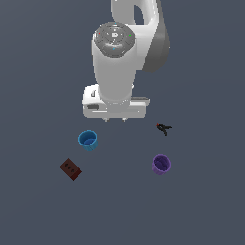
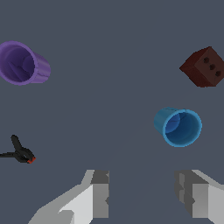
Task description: Pick up a designated object from a clutter of objects.
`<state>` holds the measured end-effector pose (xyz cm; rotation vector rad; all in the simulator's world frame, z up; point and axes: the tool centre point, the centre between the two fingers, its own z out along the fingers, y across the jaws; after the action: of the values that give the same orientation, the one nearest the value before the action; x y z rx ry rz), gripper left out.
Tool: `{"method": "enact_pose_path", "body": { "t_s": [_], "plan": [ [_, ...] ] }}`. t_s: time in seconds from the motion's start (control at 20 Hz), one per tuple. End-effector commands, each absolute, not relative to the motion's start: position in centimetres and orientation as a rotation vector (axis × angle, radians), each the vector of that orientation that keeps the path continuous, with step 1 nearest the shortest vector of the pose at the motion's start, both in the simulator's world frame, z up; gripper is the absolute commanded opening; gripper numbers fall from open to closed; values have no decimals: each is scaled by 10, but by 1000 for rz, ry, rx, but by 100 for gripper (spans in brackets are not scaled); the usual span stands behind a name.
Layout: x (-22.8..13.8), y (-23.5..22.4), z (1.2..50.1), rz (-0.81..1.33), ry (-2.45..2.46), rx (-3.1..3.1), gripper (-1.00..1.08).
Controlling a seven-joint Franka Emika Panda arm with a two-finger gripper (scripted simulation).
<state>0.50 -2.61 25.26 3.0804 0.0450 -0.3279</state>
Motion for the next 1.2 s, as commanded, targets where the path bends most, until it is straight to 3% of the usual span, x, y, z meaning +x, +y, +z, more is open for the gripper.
{"method": "enact_pose_path", "body": {
  "t_s": [0.0, 1.15],
  "plan": [
    [8, -34, 237, -416, 71, 3050, 28],
    [-1, -114, 105, -1145, 240, 2676, 28]
  ]
}}
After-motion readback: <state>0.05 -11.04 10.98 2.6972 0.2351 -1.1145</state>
